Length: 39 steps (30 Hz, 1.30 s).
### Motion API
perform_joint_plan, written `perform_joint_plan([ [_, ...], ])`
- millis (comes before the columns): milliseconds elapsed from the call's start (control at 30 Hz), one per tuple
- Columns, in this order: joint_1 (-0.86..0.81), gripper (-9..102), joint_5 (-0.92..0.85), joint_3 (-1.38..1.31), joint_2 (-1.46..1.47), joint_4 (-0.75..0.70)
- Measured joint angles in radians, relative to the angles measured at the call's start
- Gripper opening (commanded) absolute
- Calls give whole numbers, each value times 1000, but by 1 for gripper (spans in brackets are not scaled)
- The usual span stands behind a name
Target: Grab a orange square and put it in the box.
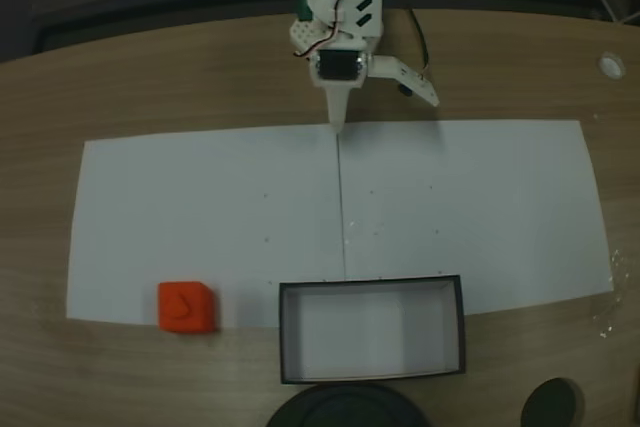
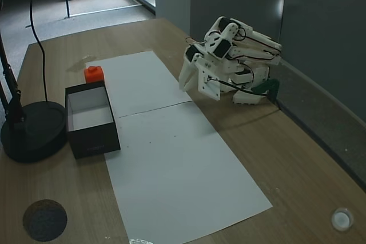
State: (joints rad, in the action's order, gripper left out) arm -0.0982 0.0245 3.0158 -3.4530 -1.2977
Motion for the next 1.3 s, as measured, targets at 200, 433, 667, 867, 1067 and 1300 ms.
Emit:
perform_joint_plan([
  [200,0,0,0,0,0,0],
  [433,0,0,0,0,0,0],
  [667,0,0,0,0,0,0],
  [867,0,0,0,0,0,0],
  [1067,0,8,-2,2,0,52],
  [1300,-158,36,-2,-71,0,101],
])
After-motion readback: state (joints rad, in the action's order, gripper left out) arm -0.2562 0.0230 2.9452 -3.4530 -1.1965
